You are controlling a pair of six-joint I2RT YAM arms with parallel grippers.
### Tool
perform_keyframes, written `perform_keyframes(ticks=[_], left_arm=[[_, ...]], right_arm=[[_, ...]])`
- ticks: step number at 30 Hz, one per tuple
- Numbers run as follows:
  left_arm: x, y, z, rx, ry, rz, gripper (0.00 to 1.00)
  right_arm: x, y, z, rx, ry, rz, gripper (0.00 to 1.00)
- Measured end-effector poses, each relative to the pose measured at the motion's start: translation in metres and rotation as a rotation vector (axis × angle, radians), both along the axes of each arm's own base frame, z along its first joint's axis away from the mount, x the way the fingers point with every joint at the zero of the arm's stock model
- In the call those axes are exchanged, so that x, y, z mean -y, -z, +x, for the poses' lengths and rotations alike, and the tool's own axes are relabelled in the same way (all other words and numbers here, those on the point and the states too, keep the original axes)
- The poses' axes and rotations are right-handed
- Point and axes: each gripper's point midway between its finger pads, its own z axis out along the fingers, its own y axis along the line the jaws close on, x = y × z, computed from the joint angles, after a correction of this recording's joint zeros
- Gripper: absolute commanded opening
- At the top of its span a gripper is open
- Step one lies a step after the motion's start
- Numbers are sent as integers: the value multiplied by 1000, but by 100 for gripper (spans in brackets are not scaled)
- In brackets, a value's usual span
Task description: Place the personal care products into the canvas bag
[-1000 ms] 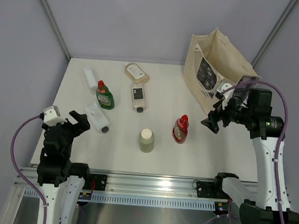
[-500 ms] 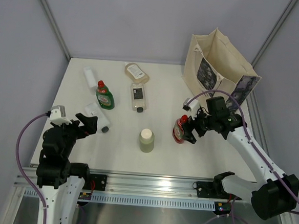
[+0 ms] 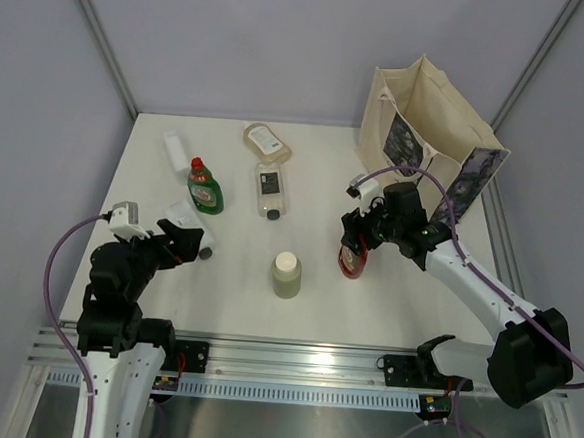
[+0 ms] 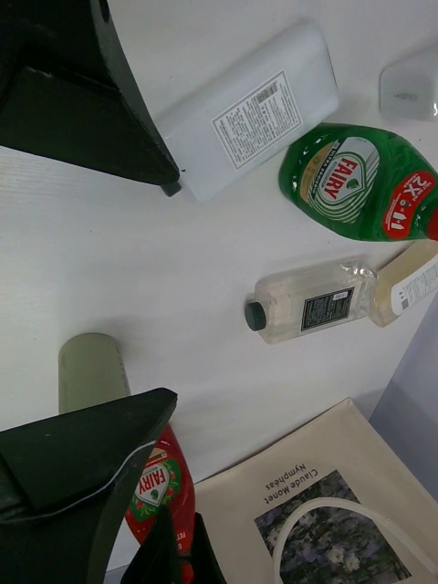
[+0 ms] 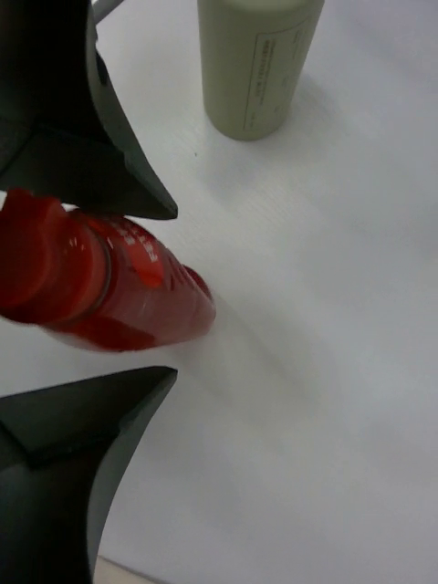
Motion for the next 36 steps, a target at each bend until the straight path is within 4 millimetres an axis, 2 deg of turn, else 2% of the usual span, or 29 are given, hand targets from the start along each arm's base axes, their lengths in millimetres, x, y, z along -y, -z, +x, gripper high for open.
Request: perform_keyframes(ticks=[3,4,8,11,14,16,18,21,23,28,32,34,36], left_arm=[[3,6,4,-19,8,-19,99],[3,7,5,-25,9,-24,99],[7,11,8,-32,25,-46,99],[12,11,11,-35,47,-62,99],[16,11,17,-45,74,-73,99],[19,13,19,-57,89,-81,99],[22,14,21,-63,103,-87,99],[24,14,22,-58,119,-91,99],[26,13,22,-54,132,-94,99],[30,18,20,-61,157,-101,99],[32,23,19,-72,168,-106,99],[33,23,19,-73,172,-107,99],[33,23,19,-73,174,-107,99]], right_arm=[[0,1,3,3,29,5,31],[1,1,4,4,37,5,19],[3,0,-1,-19,66,14,1],[6,-3,-12,-74,89,21,0],[4,-19,-19,-126,106,49,0],[-1,-45,-15,-122,116,90,0],[-6,-81,-3,-87,131,162,0],[-3,-141,26,-24,179,284,0],[11,-182,54,33,235,354,0],[69,-267,126,203,391,451,0],[125,-323,167,345,502,495,0],[155,-343,180,407,557,509,0],[184,-355,189,458,606,508,0]])
